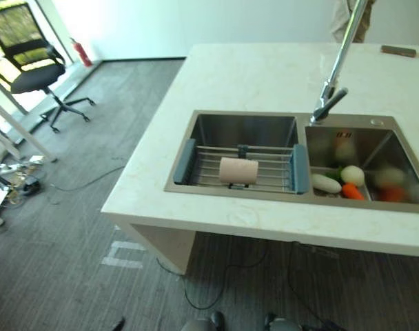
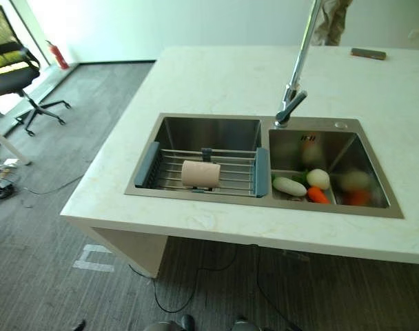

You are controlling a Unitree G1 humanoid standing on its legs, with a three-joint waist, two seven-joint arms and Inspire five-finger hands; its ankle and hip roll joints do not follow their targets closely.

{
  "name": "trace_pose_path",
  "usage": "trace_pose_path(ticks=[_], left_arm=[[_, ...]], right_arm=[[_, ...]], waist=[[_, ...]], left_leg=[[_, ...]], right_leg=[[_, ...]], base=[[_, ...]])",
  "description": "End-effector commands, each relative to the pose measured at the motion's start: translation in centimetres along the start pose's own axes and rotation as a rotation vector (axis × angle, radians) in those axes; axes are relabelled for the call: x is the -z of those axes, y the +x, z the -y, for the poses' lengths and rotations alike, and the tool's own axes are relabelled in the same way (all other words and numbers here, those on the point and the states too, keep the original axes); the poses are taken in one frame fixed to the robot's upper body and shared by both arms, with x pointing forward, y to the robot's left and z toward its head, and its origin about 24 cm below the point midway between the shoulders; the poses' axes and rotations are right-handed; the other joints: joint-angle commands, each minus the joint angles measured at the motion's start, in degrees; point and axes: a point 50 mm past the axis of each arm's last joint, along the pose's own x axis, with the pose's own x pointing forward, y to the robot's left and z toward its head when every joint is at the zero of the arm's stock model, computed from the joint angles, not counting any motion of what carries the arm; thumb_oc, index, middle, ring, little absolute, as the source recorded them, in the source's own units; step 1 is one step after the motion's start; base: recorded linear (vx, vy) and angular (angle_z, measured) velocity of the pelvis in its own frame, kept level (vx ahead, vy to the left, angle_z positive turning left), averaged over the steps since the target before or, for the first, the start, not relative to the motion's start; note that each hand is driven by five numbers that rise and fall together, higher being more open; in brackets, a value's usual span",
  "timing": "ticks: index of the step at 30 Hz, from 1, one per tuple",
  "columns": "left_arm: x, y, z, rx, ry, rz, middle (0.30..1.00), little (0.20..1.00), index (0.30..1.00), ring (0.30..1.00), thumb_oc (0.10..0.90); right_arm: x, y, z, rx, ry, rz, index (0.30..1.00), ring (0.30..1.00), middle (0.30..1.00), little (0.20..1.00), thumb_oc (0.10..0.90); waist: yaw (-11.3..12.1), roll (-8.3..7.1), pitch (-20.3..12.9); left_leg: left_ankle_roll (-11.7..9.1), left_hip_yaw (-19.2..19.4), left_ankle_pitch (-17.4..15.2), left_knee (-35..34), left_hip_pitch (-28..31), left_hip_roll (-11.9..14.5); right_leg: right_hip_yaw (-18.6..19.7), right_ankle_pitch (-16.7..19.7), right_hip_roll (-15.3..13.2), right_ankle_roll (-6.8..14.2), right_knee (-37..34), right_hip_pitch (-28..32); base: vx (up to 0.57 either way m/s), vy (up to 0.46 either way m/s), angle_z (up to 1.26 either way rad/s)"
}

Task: Place the dishes in the dishwasher.

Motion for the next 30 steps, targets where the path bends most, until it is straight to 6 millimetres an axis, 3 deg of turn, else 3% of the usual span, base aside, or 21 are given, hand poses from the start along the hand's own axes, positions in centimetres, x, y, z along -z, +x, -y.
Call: trace_pose_path(ticks=[1,2,5,7,8,9,10,11,12,14,16,18,19,22,24,28,30], left_arm=[[-9.3,0.9,0.9,-0.042,-0.107,0.445,0.9,0.9,0.9,0.9,0.8],[-10.8,0.7,1.0,-0.053,-0.12,0.51,0.9,0.9,0.9,0.9,0.8],[-19.0,-0.7,1.1,-0.112,-0.126,0.833,0.9,0.9,0.9,0.9,0.8],[-24.9,-3.0,1.4,-0.125,-0.112,1.086,0.9,0.9,0.9,0.9,0.8],[-29.8,-5.5,2.1,-0.058,-0.12,1.284,0.9,0.9,0.9,0.9,0.8],[-37.4,-12.6,6.3,0.172,-0.062,1.622,0.9,0.9,0.9,0.9,0.8],[-38.0,-13.6,7.0,0.22,-0.052,1.663,0.9,0.9,0.9,0.9,0.8],[-39.1,-16.0,8.9,0.339,-0.033,1.742,0.9,0.9,0.9,0.9,0.8],[-39.4,-17.2,9.9,0.4,0.003,1.782,0.9,0.9,0.9,0.9,0.8],[-39.2,-21.0,14.1,0.608,0.202,1.877,0.9,0.9,0.9,0.9,0.8],[-37.4,-26.0,19.8,0.93,0.395,1.868,0.9,0.9,0.9,0.9,0.8],[-35.5,-28.0,22.9,1.09,0.511,1.853,0.9,0.9,0.9,0.9,0.8],[-34.9,-28.3,23.7,1.132,0.552,1.837,0.9,0.9,0.9,0.9,0.8],[-31.3,-25.7,27.5,1.262,0.888,1.574,0.9,0.9,0.9,0.9,0.8],[-29.9,-24.1,28.8,1.307,0.871,1.414,0.9,0.9,0.9,0.9,0.8],[-29.7,-23.4,29.1,1.237,0.908,1.452,0.9,0.9,0.9,0.9,0.8],[-30.7,-23.4,28.8,1.163,0.919,1.505,0.9,0.9,0.9,0.9,0.8]], right_arm=[[-1.6,0.0,1.3,0.032,0.017,0.056,0.9,0.9,0.9,0.9,0.8],[-1.6,0.0,1.4,0.036,0.02,0.057,0.9,0.9,0.9,0.9,0.8],[-1.3,-0.1,1.5,0.05,0.029,0.053,0.9,0.9,0.9,0.9,0.8],[-0.9,-0.2,1.4,0.054,0.025,0.043,0.9,0.9,0.9,0.9,0.8],[-0.5,-0.2,1.4,0.054,0.026,0.02,0.9,0.9,0.9,0.9,0.8],[0.2,-0.3,1.1,0.05,0.02,-0.004,0.9,0.9,0.9,0.9,0.8],[0.2,-0.3,1.0,0.047,0.013,-0.006,0.9,0.9,0.9,0.9,0.8],[0.2,-0.2,0.7,0.036,-0.005,-0.006,0.9,0.9,0.9,0.9,0.8],[0.1,-0.2,0.5,0.029,-0.017,-0.007,0.9,0.9,0.9,0.9,0.8],[0.3,-0.1,-0.1,0.008,-0.048,-0.016,0.9,0.9,0.9,0.9,0.8],[0.6,0.0,-0.6,-0.014,-0.062,-0.036,0.9,0.9,0.9,0.9,0.8],[0.3,0.0,-0.4,-0.029,-0.031,-0.039,0.9,0.9,0.9,0.9,0.8],[0.1,0.1,-0.3,-0.029,-0.029,-0.041,0.9,0.9,0.9,0.9,0.8],[1.0,-0.3,0.8,-0.007,-0.044,-0.095,0.9,0.9,0.9,0.9,0.8],[1.3,-0.4,1.0,0.001,-0.055,-0.103,0.9,0.9,0.9,0.9,0.8],[0.5,-0.3,1.2,-0.001,-0.068,-0.08,0.9,0.9,0.9,0.9,0.8],[-0.1,-0.3,1.5,-0.01,-0.074,-0.057,0.9,0.9,0.9,0.9,0.8]], waist=[[0.77,-0.3,1.07],[0.91,-0.19,1.0],[1.34,0.31,0.72],[1.32,0.6,0.56],[1.18,0.87,0.33],[0.79,1.34,-0.4],[0.72,1.36,-0.52],[0.43,1.37,-0.8],[0.13,1.36,-0.98],[-0.47,1.12,-1.43],[-1.69,0.89,-1.68],[-2.84,0.97,-1.57],[-3.4,1.01,-1.42],[-5.17,0.97,-1.0],[-5.91,1.11,-0.59],[-6.45,1.48,0.66],[-6.52,1.75,1.47]], left_leg=[[-1.07,-1.4,-9.93,3.15,-0.53,1.03],[-1.08,-1.45,-9.95,3.15,-0.63,1.03],[-1.06,-1.49,-9.99,3.15,-0.77,1.27],[-1.05,-1.24,-10.01,3.15,-0.74,1.6],[-1.15,-0.92,-10.0,3.15,-0.76,1.92],[-1.68,-0.23,-10.12,3.15,-0.72,2.45],[-1.77,-0.08,-10.12,3.15,-0.68,2.54],[-2.01,0.47,-10.19,3.15,-0.55,2.83],[-2.14,0.82,-10.22,3.15,-0.46,3.04],[-2.35,1.81,-10.52,3.15,-0.11,3.37],[-2.18,2.9,-10.83,3.15,0.49,3.85],[-1.87,3.35,-10.95,3.15,0.8,3.75],[-1.78,3.65,-11.01,3.15,0.93,3.78],[-1.62,4.54,-11.04,3.15,1.05,3.9],[-1.63,4.67,-10.32,3.15,0.06,4.02],[-1.79,4.52,-9.39,3.15,-1.42,3.81],[-2.01,4.51,-8.79,3.15,-2.36,3.76]], right_leg=[[-1.33,-8.27,-0.25,1.57,-0.11,1.99],[-1.38,-8.31,-0.29,1.63,-0.11,1.92],[-1.47,-8.59,-0.36,1.83,-0.11,1.96],[-1.42,-8.69,-0.4,1.92,-0.11,2.05],[-1.33,-8.76,-0.41,1.93,-0.11,2.1],[-1.52,-9.08,-0.43,1.97,-0.11,2.38],[-1.58,-9.1,-0.45,2.01,-0.11,2.44],[-1.65,-9.16,-0.53,2.09,-0.11,2.55],[-1.67,-9.17,-0.57,2.14,-0.11,2.63],[-1.46,-9.16,-0.61,2.45,-0.11,2.73],[-0.51,-8.8,-0.47,2.9,-0.11,2.75],[0.82,-8.26,-0.14,3.29,-0.11,2.4],[1.46,-8.14,0.02,3.38,-0.11,2.26],[3.23,-7.57,0.37,3.88,-0.11,1.62],[3.95,-6.87,0.57,3.72,-0.11,0.36],[4.79,-6.22,0.79,3.56,-0.11,-1.27],[4.74,-5.96,0.65,3.6,-0.11,-2.12]], base=[[0.0,0.0,0.0],[0.0,0.0,0.0],[-0.01,-0.004,0.06],[0.0,-0.005,0.03],[0.01,-0.057,0.01],[0.02,-0.064,0.01],[0.03,-0.077,0.12],[0.03,-0.043,0.05],[0.04,-0.053,0.01],[0.06,-0.058,-0.16],[0.05,-0.078,-0.25],[0.01,-0.05,-0.48],[0.02,-0.011,-0.65],[0.03,-0.011,-0.24],[-0.01,0.017,0.02],[-0.07,0.053,-0.11],[-0.06,0.051,-0.04]])
